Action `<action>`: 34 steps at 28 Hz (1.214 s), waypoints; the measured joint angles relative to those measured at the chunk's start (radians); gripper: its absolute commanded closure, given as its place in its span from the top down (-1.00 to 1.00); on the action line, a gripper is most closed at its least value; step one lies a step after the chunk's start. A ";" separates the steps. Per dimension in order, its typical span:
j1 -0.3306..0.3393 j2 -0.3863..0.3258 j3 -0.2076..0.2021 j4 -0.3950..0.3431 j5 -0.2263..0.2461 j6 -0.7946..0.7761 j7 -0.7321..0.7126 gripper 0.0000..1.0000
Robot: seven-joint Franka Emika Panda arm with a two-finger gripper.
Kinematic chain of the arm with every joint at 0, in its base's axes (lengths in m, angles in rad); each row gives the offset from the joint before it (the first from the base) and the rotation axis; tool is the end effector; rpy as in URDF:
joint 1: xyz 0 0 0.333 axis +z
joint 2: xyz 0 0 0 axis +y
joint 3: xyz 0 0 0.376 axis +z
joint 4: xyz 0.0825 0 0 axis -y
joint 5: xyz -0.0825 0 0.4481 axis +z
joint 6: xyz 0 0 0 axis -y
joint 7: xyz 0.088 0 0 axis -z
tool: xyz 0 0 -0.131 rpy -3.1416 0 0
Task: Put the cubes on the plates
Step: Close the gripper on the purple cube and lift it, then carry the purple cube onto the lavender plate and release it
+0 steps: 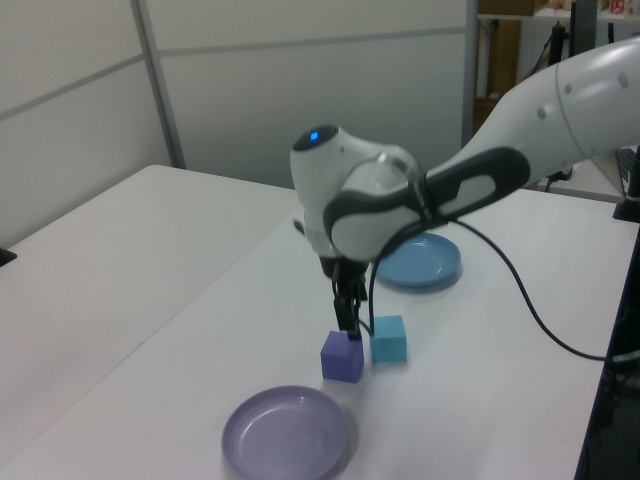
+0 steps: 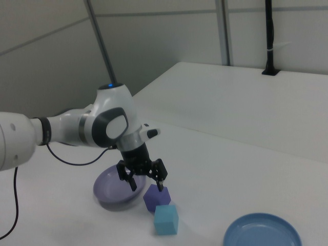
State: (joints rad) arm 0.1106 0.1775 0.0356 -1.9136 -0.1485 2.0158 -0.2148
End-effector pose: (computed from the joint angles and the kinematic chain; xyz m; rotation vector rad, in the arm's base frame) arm 0.6506 0.0830 0.4009 2.9473 0.6432 -0.1195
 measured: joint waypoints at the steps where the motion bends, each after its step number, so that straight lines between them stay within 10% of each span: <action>1: 0.000 0.009 0.002 -0.007 0.000 0.017 0.000 1.00; 13: -0.010 0.110 0.004 -0.011 0.001 0.176 0.071 0.99; 15: -0.011 0.110 0.004 -0.010 0.005 0.176 0.076 0.65; 16: -0.011 0.110 0.004 -0.010 0.007 0.176 0.079 -0.09; 21: -0.012 0.110 0.004 -0.008 0.017 0.176 0.089 -0.99; 34: -0.006 0.075 0.007 0.044 0.023 0.171 0.185 -0.95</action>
State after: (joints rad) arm 0.1048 0.2526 0.0430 -1.8692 -0.1258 2.1871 -0.0299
